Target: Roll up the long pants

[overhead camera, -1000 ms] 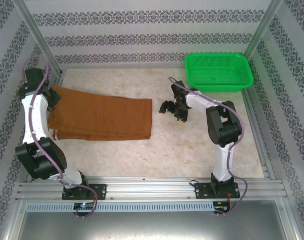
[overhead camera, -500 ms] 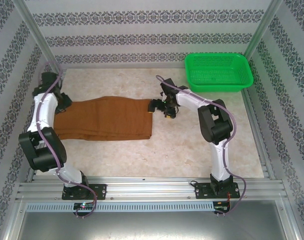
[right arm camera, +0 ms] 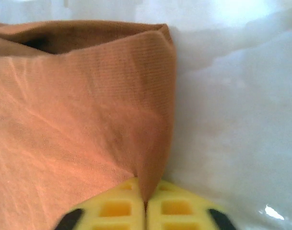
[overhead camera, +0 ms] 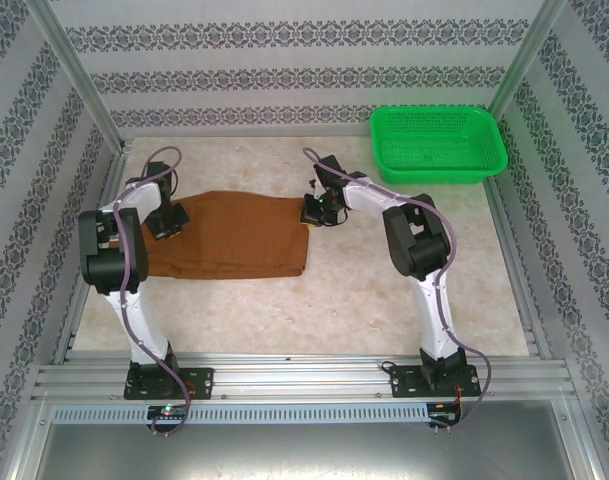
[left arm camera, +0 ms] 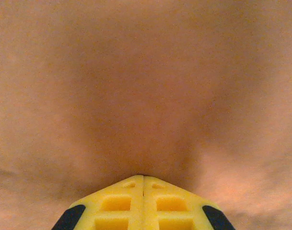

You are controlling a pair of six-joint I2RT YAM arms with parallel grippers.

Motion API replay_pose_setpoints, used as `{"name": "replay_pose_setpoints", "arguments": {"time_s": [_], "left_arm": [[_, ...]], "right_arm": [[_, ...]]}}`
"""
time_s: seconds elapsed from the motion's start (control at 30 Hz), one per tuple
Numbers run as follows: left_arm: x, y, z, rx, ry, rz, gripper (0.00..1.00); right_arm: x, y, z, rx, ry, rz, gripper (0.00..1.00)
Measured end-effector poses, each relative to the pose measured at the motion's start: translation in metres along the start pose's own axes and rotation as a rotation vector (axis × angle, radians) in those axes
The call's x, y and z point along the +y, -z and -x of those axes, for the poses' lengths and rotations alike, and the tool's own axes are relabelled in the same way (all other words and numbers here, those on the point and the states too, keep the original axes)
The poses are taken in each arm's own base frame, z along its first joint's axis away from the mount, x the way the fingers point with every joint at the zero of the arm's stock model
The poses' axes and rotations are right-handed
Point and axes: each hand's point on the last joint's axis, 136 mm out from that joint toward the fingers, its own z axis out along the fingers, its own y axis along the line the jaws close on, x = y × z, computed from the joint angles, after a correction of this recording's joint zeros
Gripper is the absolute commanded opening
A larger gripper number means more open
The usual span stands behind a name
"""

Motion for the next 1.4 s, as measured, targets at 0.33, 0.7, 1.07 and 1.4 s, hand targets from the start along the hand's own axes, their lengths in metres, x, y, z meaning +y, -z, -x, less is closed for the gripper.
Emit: {"name": "replay_pose_setpoints", "arguments": {"time_s": [0.33,0.7,1.07,1.4], "left_arm": [[-0.194,-0.013,0.052,-0.123,-0.275,-0.156,0.0],[-0.302,-0.007,0.033,-0.068,-0.35,-0.47,0.01],[-0.285,0.061,-0.004,-0.203,-0.53,-0.368,0.0],[-0.225,0.213,-0.05,-0.459,-0.623,-0.466,0.01]], "right_arm": [[-0.046,0.051,-0.104,0.017,0.007,-0.09,0.0],[0.03,0.03,-0.203,0.114,0.345,-0.071,0.47],[0.027,0.094,-0.202,-0.02,0.468,-0.251,0.98],[-0.03,0.11,-0.133,-0.147,0.197,-0.324,0.98]]}}
